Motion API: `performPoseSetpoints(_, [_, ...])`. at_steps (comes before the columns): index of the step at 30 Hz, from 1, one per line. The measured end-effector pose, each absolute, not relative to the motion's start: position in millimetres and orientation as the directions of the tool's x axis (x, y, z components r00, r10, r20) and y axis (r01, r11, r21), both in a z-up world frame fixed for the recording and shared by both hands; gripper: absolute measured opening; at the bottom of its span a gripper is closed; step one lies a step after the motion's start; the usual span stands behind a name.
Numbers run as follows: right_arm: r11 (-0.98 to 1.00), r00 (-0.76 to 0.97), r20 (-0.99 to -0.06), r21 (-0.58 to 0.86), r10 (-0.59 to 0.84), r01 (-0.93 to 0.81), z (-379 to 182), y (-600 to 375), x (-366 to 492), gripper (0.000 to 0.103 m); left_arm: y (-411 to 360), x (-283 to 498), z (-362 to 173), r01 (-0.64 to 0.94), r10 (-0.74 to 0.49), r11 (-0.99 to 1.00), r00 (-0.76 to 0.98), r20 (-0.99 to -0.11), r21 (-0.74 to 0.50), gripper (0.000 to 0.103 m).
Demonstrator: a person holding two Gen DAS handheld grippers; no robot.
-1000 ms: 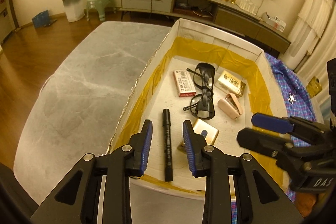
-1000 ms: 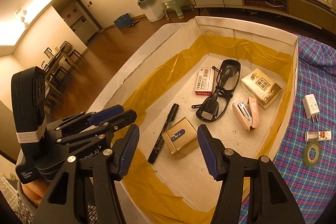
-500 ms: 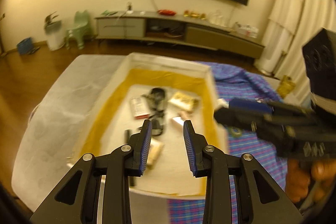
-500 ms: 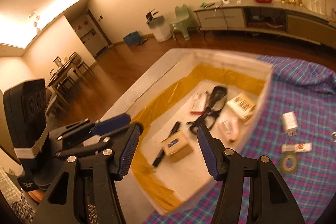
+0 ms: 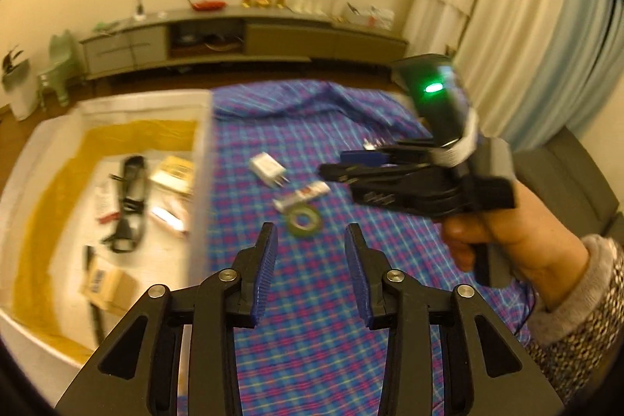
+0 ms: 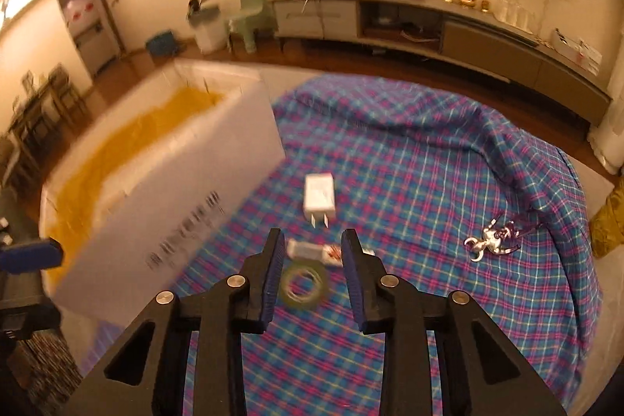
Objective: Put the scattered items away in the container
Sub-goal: 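Withdraw both grippers from the box back toward the bedspread items, then move the left gripper to the green tape roll while the right gripper grasps the white tube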
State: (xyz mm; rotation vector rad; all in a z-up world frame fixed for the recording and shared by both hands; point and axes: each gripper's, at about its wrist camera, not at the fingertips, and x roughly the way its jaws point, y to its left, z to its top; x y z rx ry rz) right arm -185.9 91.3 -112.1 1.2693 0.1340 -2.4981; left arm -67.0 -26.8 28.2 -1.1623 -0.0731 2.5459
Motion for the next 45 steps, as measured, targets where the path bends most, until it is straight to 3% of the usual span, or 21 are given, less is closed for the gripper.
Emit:
performPoseSetpoints(10, [-0.875,-0.531,-0.830,-0.119,-0.172,0.469,-170,86,-204,0.033,6,-103,-24,-0.226,0.288,-0.954,-0.509,-0.811,-0.196,0.041])
performPoseSetpoints(12, [-0.861,-0.540,-0.818,-0.120,-0.196,0.494,-173,86,-208,0.040,7,-110,-31,-0.218,0.287,-0.955,-0.497,-0.819,-0.202,0.041])
performPoseSetpoints(13, [-0.853,-0.539,-0.816,-0.116,-0.210,0.508,-175,86,-209,0.052,7,-112,-34,-0.217,0.284,-0.955,-0.496,-0.821,-0.200,0.041])
performPoseSetpoints(14, [-0.845,-0.539,-0.814,-0.123,-0.214,0.520,-178,85,-209,0.057,8,-114,-36,-0.215,0.278,-0.957,-0.494,-0.824,-0.194,0.041])
performPoseSetpoints(18, [-0.825,-0.535,-0.802,-0.097,-0.266,0.556,-183,86,-214,0.057,13,-120,-48,-0.220,0.266,-0.959,-0.479,-0.837,-0.179,0.042])
performPoseSetpoints(27, [-0.780,-0.228,-0.842,0.306,-0.489,0.545,-183,119,-222,0.056,20,-138,-68,-0.211,0.243,-0.964,-0.467,-0.850,-0.160,0.042])
performPoseSetpoints(32, [-0.811,-0.346,-0.834,0.188,-0.430,0.555,-176,116,-212,0.052,25,-150,-75,-0.182,0.203,-0.975,-0.492,-0.847,-0.128,0.043])
performPoseSetpoints(37, [-0.838,-0.372,-0.825,0.205,-0.426,0.506,-182,117,-219,0.032,26,-160,-83,-0.165,0.185,-0.980,-0.521,-0.833,-0.114,0.043])
performPoseSetpoints(42, [-0.850,-0.384,-0.841,0.156,-0.382,0.503,-185,123,-225,0.030,35,-166,-92,-0.194,0.191,-0.976,-0.547,-0.815,-0.098,0.050])
performPoseSetpoints(45, [-0.847,-0.387,-0.842,0.144,-0.376,0.511,-187,126,-225,0.030,40,-166,-94,-0.213,0.167,-0.976,-0.563,-0.809,-0.053,0.046])
